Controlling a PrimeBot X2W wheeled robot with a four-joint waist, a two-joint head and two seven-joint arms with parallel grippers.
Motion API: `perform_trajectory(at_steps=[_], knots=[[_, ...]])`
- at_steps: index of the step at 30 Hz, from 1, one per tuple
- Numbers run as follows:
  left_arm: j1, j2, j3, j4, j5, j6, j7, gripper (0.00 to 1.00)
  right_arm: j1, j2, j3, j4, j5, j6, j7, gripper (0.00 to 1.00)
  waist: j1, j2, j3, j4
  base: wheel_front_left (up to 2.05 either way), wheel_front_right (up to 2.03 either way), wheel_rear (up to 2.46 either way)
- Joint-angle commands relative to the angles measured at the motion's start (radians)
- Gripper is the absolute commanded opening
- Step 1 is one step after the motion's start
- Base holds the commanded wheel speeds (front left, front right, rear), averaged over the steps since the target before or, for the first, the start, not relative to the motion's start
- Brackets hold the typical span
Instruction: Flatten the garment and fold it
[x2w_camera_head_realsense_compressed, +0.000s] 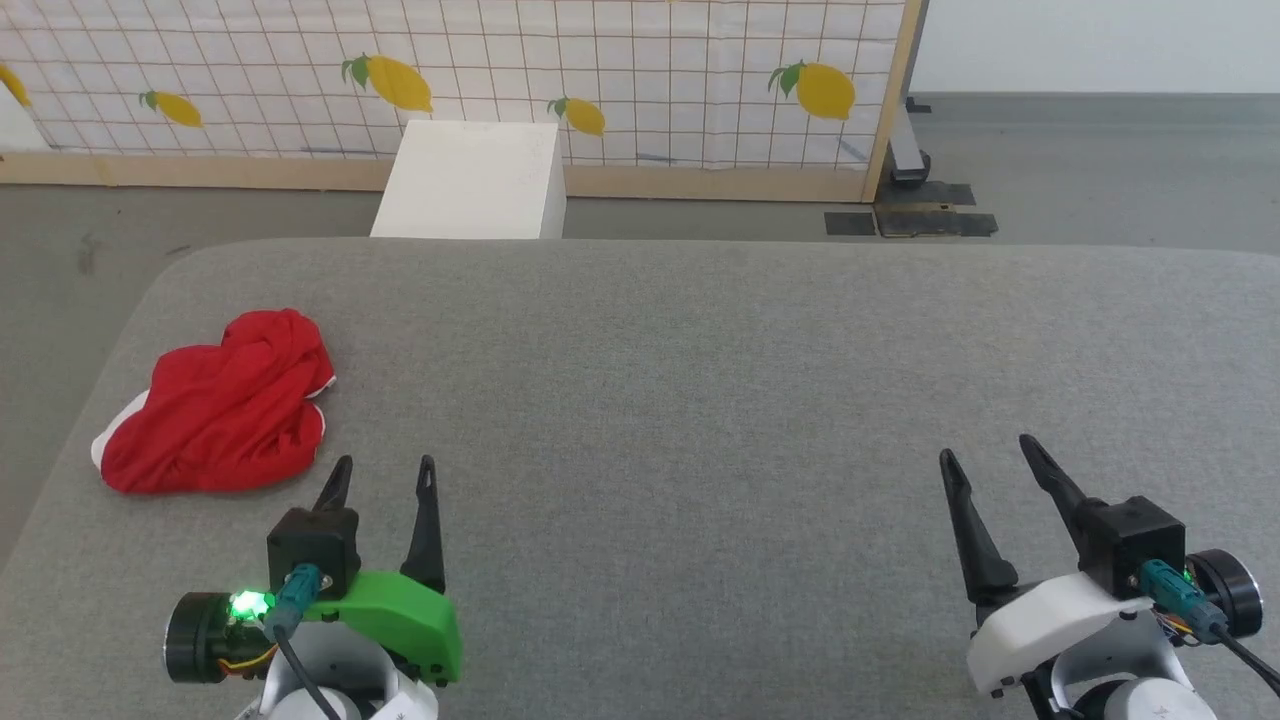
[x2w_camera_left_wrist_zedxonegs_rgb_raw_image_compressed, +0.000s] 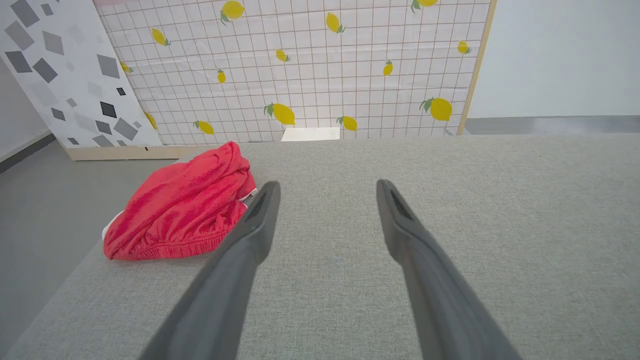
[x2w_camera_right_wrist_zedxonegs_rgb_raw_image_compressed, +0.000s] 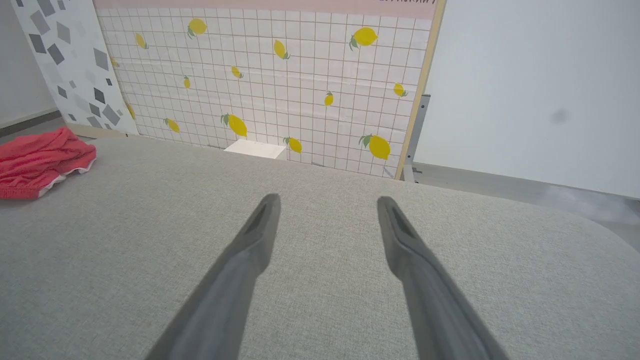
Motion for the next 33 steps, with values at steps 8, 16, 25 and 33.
perform_trajectory(at_steps=[8,16,25,33], knots=[[-0.005,0.018,-0.011,0.005,-0.011,0.014,-0.008,1.00,-0.005,0.001,0.010,-0.007,0.013,-0.001,-0.003,1.00,0.0000,-0.0001,0.010,0.041,0.00,0.00,0.00],[-0.012,0.030,-0.024,0.012,-0.009,0.024,-0.018,1.00,0.009,0.002,0.020,-0.016,0.030,-0.001,0.007,1.00,0.0000,-0.0001,0.016,0.121,0.00,0.00,0.00],[-0.020,0.046,-0.038,0.021,-0.008,0.036,-0.030,1.00,0.036,0.002,0.049,-0.026,0.049,-0.001,0.018,1.00,0.0000,-0.0001,0.010,0.232,0.00,0.00,0.00],[-0.028,0.063,-0.056,0.026,0.005,0.038,-0.035,1.00,0.051,0.003,0.066,-0.034,0.067,-0.002,0.026,1.00,0.0000,-0.0001,0.003,0.315,0.00,0.00,0.00]])
